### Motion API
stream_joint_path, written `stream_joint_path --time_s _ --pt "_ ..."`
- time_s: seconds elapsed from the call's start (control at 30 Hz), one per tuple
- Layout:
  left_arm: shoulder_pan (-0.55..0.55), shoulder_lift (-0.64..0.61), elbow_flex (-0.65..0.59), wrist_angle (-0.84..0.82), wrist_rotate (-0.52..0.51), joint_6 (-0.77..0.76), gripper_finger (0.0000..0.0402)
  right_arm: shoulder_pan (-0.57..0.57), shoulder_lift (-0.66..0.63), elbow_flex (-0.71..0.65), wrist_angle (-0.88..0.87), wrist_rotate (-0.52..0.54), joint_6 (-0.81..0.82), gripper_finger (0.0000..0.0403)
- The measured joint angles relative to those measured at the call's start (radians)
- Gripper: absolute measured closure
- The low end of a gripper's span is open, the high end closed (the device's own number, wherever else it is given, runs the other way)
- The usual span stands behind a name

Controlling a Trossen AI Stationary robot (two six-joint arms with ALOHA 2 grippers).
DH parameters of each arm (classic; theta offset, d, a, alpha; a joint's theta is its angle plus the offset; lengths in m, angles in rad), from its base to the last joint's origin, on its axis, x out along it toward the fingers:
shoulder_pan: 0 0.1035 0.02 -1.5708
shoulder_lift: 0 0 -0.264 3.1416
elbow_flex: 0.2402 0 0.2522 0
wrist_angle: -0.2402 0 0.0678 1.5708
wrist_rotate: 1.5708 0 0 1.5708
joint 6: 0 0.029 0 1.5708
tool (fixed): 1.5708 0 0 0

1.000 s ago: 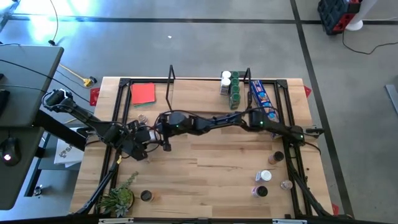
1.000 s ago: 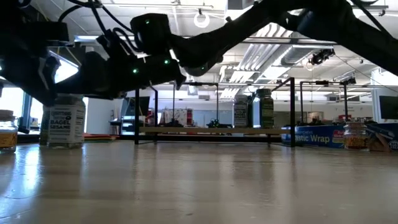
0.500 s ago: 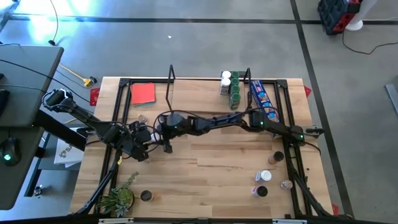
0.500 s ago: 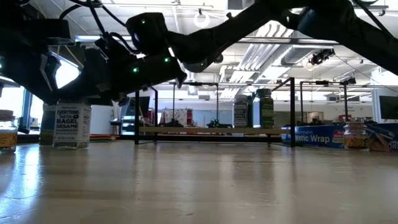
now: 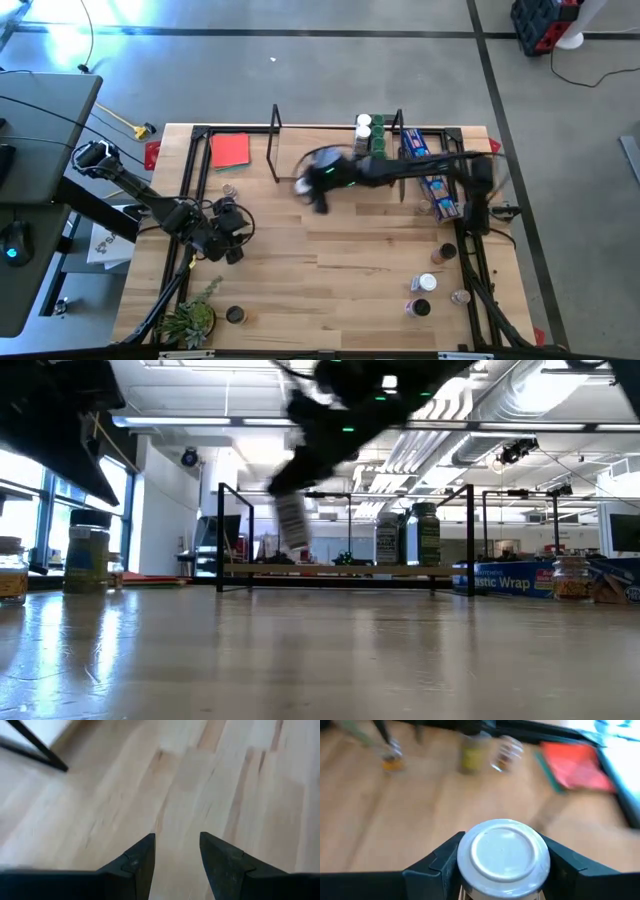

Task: Shelf spices
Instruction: Put the left white seasoning bottle on the shelf aligned with other the white seasoning bottles

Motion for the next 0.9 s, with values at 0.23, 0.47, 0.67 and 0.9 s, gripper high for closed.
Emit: stream_joint_path --time_s 0.23,0.47,0.67,0.9 --pt "-0.001 0.0 -0.001 0.142 -0.149 0.117 0.0252 -0.187 -0.328 -0.368 0.06 0.012 0.017 0.0212" --pt "-0.001 0.0 -0.001 0.252 -0.238 0.241 0.0252 -0.319 -0.369 -0.528 0.187 -0.113 0.045 0.0212" --pt "0.0 0.0 -0.001 0.258 -0.238 0.23 0.0252 -0.335 -0.369 -0.542 0.208 -0.127 0.047 0.0209" --pt "0.014 0.0 -0.001 0.256 -0.225 0.217 0.0252 -0.335 -0.38 -0.54 0.208 -0.056 0.017 0.015"
